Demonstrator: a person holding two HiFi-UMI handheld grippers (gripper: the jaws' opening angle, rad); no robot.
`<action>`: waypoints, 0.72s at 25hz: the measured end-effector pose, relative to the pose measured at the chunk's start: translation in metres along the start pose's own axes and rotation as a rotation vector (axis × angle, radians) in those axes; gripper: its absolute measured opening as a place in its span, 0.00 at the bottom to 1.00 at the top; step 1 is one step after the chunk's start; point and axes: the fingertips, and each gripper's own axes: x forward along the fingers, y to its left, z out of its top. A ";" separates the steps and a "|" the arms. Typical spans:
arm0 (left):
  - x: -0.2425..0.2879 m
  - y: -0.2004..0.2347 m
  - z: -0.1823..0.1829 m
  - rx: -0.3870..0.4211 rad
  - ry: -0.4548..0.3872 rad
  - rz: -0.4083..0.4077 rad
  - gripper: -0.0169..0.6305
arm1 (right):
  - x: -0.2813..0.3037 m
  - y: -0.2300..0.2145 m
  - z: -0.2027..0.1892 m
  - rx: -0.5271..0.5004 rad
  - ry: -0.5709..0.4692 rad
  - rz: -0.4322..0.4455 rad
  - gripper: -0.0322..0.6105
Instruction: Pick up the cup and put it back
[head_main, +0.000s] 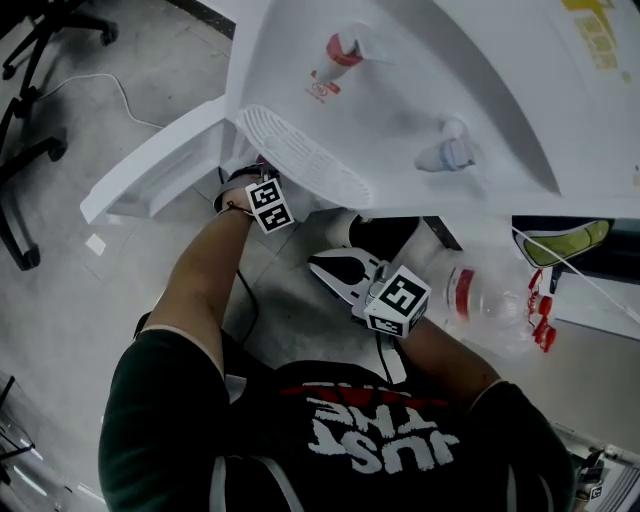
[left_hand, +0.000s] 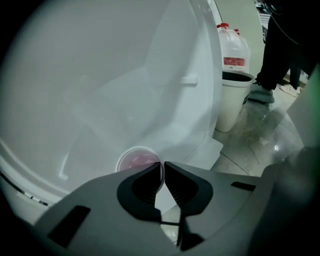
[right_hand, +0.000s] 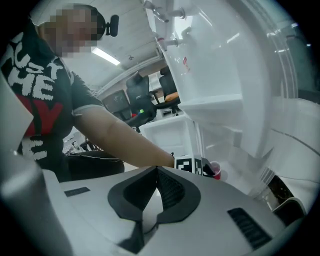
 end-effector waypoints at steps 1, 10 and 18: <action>0.003 -0.002 0.001 0.016 0.001 0.006 0.06 | -0.002 -0.001 -0.001 0.005 -0.003 -0.003 0.10; 0.003 0.005 0.008 0.024 -0.022 0.049 0.13 | -0.007 -0.005 -0.007 0.026 -0.019 -0.017 0.10; -0.008 0.017 0.007 -0.063 -0.066 0.081 0.23 | -0.005 -0.004 -0.003 0.010 -0.027 -0.013 0.10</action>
